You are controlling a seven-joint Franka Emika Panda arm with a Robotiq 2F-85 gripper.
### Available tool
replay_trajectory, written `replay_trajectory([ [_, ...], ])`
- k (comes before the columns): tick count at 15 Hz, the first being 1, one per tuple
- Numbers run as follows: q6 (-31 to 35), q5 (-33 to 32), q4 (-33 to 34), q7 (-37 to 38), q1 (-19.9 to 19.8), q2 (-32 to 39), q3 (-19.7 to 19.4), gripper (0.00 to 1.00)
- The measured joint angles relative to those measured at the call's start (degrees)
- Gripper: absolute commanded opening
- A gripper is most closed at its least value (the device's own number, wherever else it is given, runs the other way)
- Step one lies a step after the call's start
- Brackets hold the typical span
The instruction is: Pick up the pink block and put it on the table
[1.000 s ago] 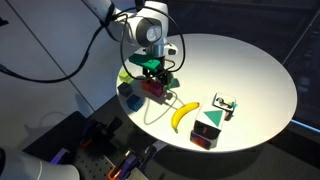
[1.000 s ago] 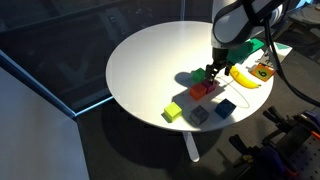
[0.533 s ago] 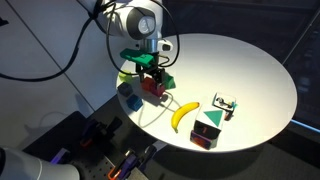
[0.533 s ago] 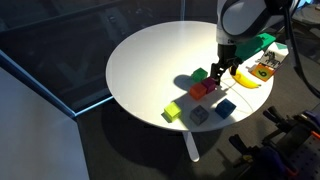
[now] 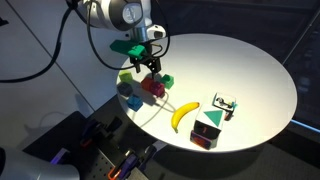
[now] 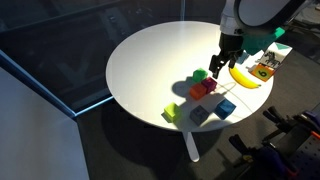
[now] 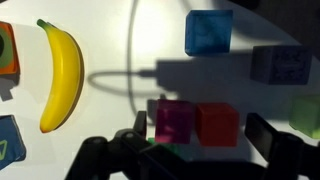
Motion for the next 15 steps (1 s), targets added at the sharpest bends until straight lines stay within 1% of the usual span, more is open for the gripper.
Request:
replay_trajectory([
  [3,1.4,0.1,-1.4,0.4,0.0,-2.7,0.6,1.00],
  [6,0.4,0.1,-2.4,1.7,0.1,-5.1,1.2,1.00],
  [15,-14.3,1.6,-2.5,4.5,0.4,-13.5,2.5,1.00],
])
